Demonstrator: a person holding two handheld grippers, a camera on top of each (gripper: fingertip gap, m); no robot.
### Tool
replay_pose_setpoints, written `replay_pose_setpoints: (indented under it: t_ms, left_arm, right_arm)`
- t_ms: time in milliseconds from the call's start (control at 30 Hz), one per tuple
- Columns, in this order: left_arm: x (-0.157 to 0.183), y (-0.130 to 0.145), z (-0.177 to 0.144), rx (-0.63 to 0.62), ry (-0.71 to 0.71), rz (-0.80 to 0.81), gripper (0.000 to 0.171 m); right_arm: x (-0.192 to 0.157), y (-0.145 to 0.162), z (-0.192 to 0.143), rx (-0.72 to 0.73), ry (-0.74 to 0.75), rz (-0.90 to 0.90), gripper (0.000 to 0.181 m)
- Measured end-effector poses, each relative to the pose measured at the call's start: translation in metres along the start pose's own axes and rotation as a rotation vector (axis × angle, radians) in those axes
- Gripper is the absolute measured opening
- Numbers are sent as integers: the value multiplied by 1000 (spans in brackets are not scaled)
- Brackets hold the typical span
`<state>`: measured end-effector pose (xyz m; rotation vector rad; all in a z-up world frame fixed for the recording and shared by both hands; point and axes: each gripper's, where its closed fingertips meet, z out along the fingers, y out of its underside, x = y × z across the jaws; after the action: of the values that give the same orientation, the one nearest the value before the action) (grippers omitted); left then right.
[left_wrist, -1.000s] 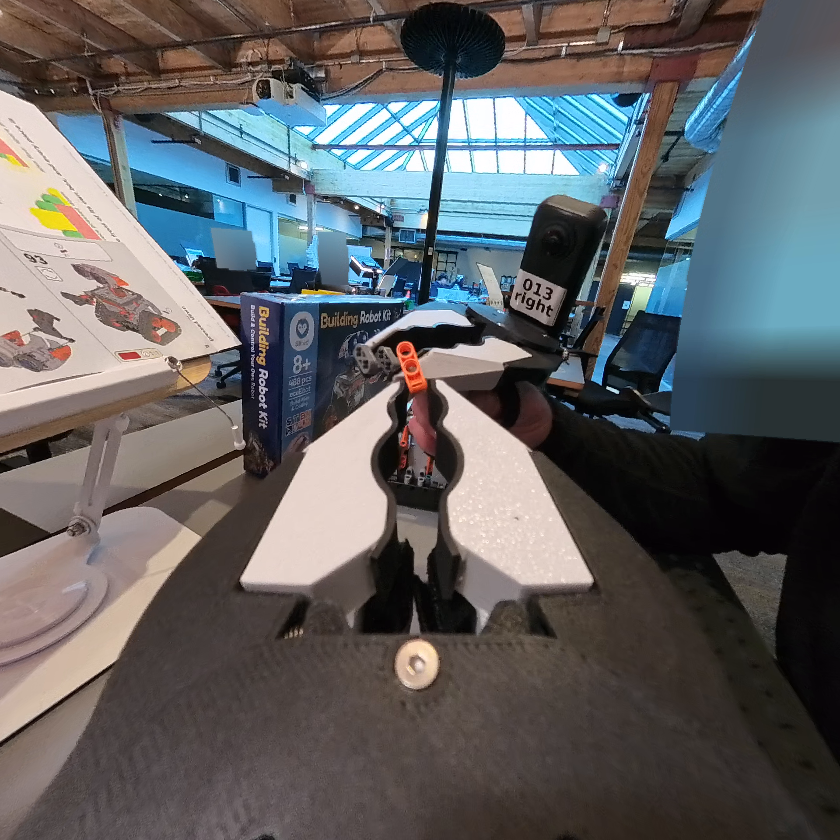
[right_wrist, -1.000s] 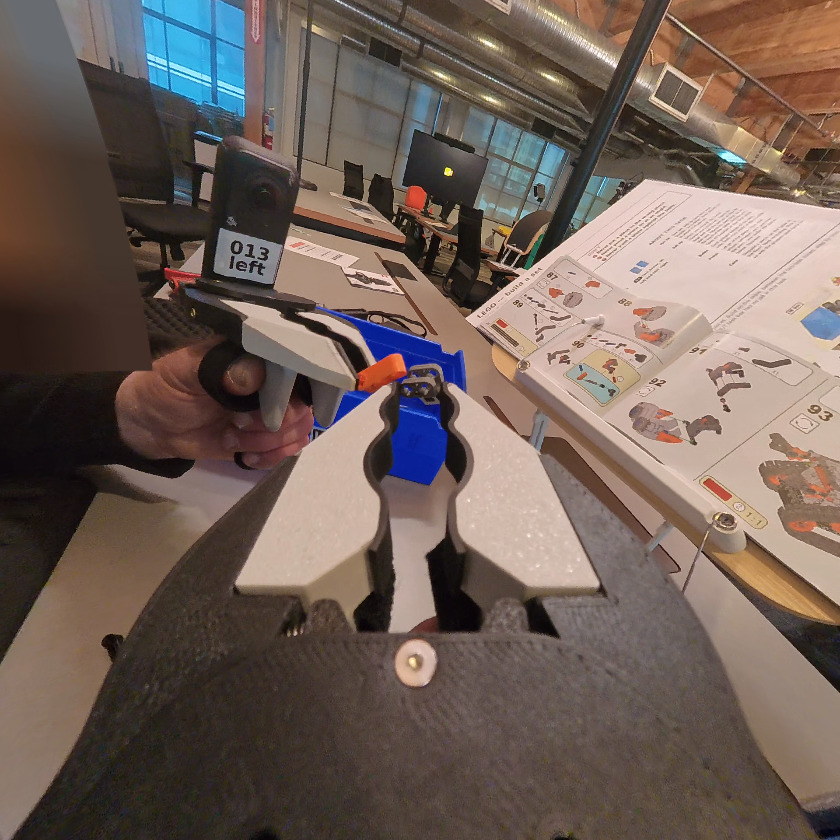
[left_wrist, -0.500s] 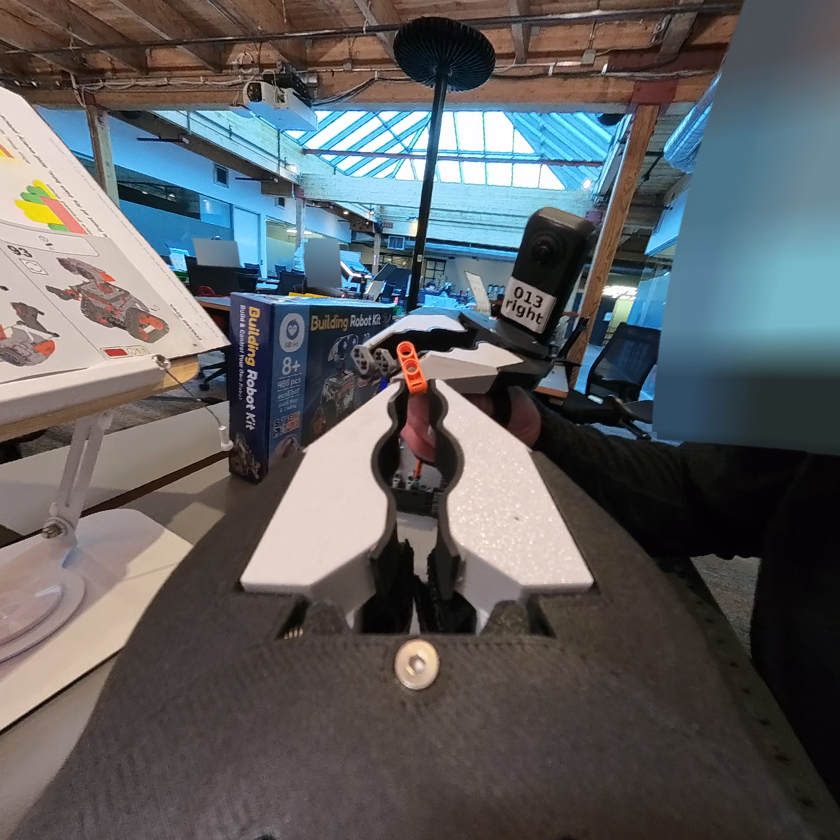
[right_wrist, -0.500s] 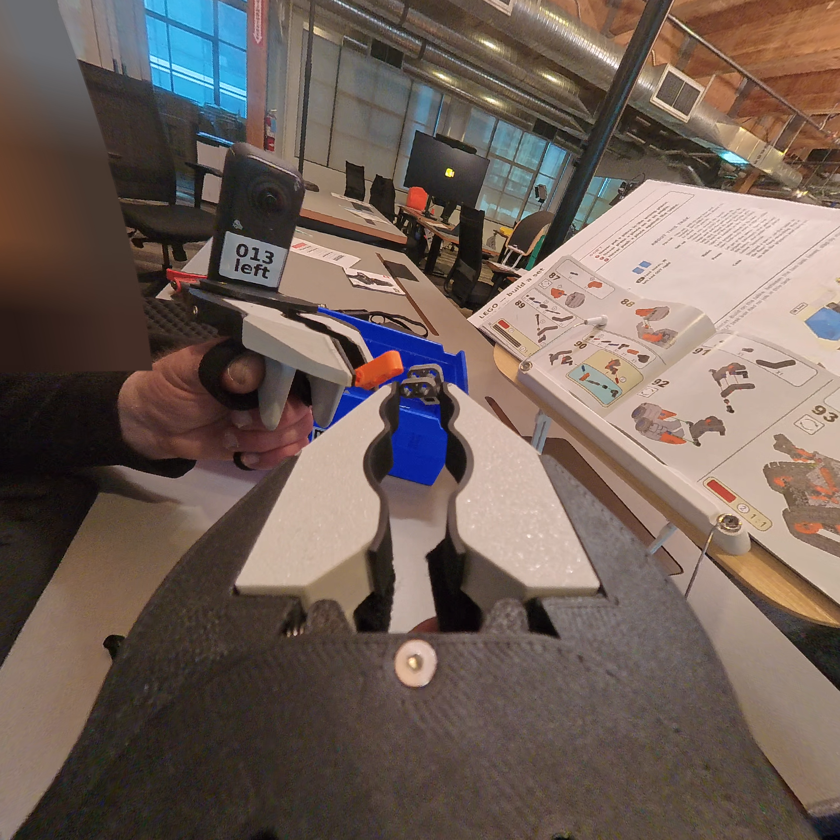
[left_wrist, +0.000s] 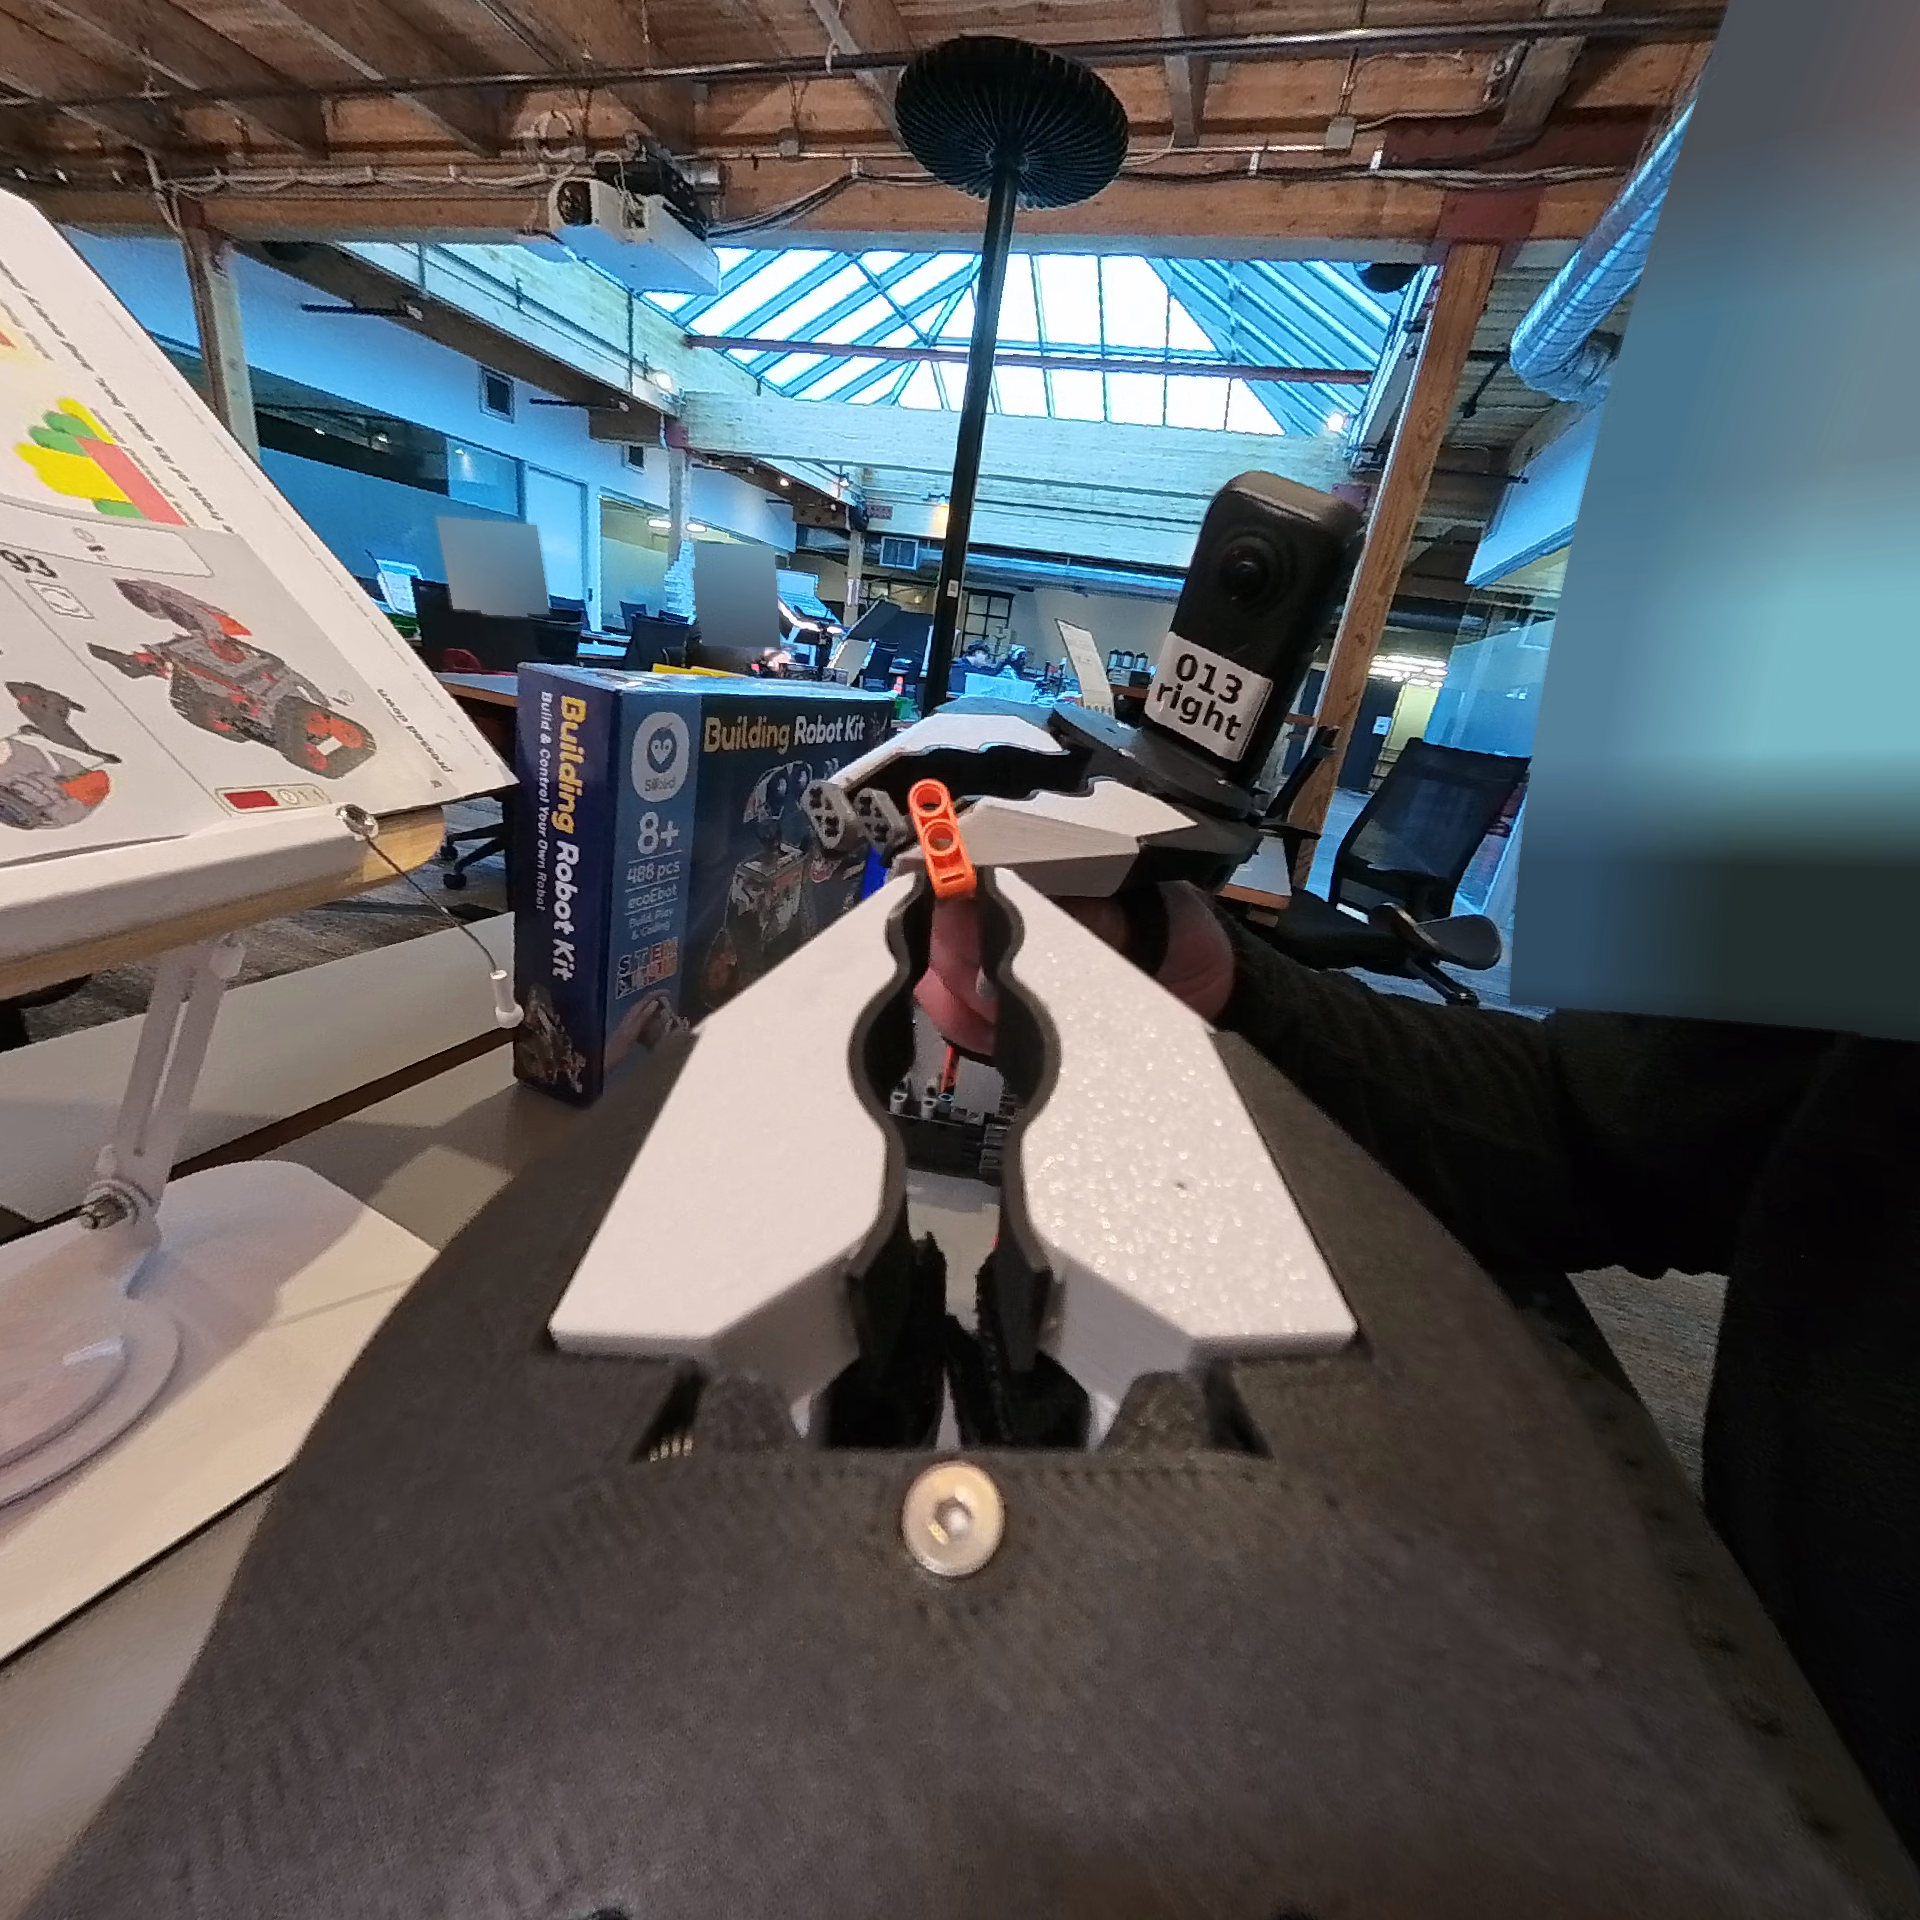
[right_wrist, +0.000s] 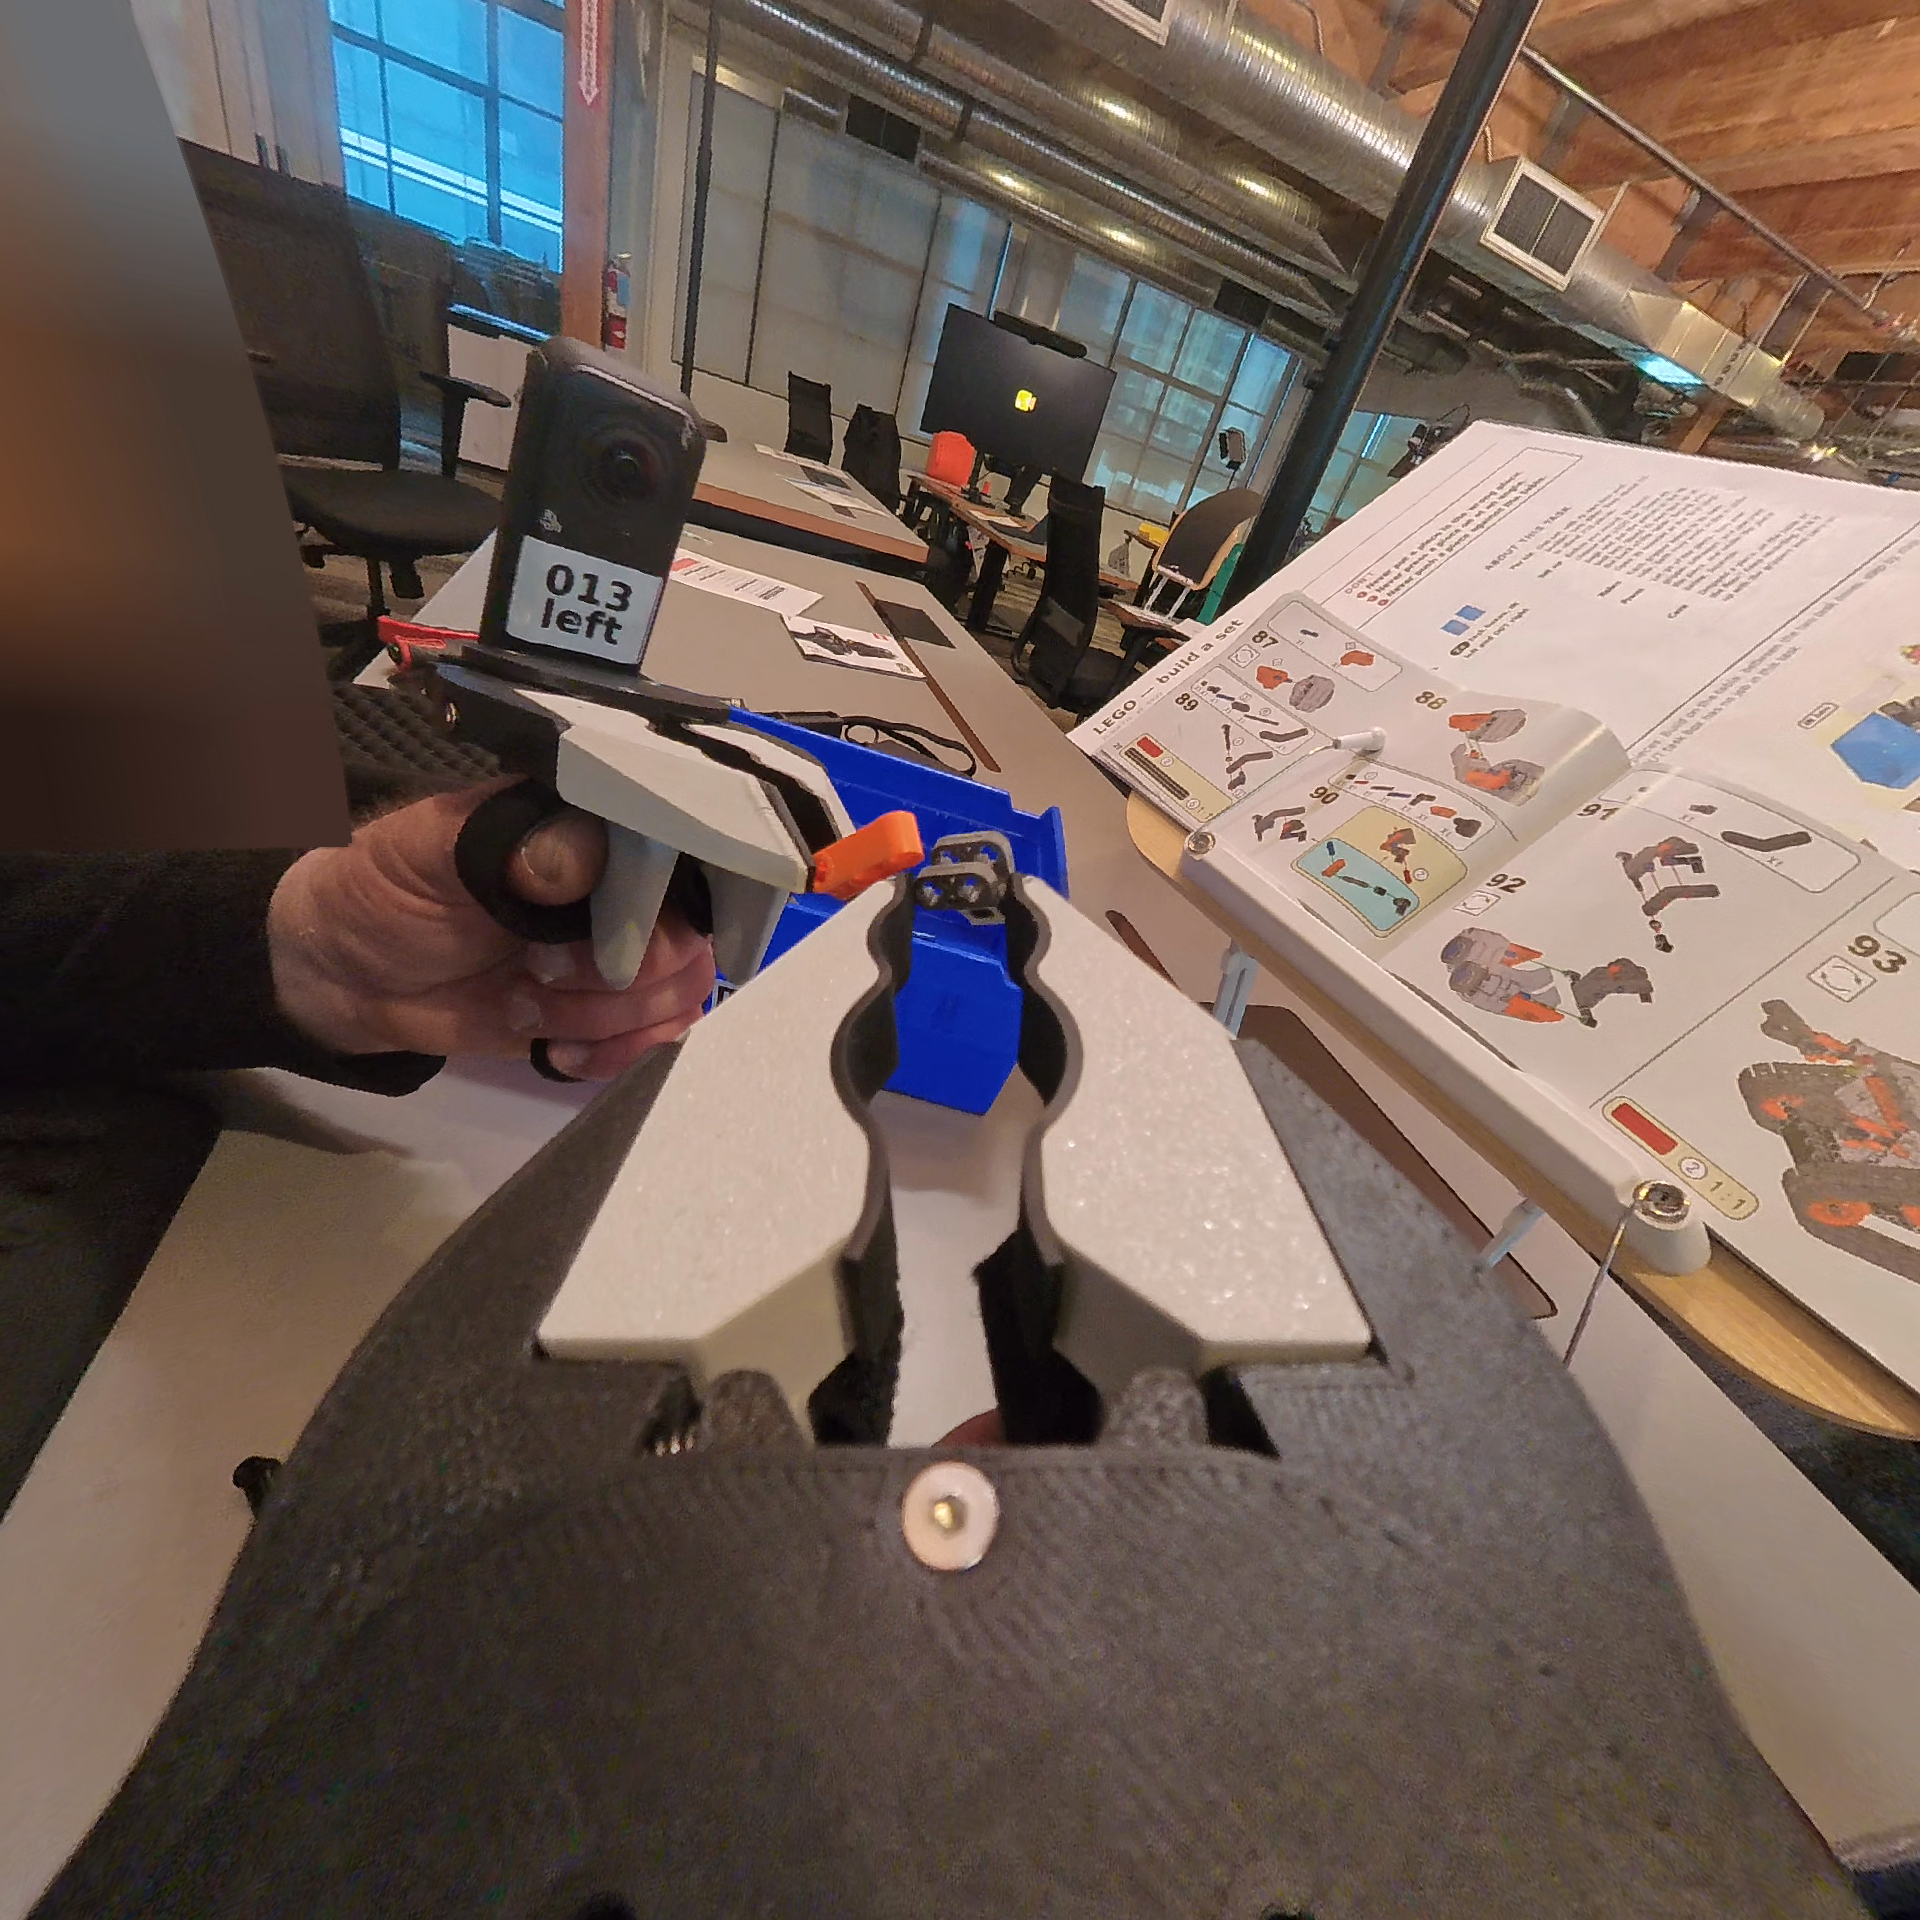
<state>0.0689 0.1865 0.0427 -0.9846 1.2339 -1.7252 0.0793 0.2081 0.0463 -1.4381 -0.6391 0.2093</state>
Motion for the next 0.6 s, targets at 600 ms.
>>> replay_pose_setpoints:
  t_ms: [600]
  left_arm:
    - [11,-7,0,28,113,-121,5]
  right_arm:
    - [-4,-12,-4,47,-2,-39,15]
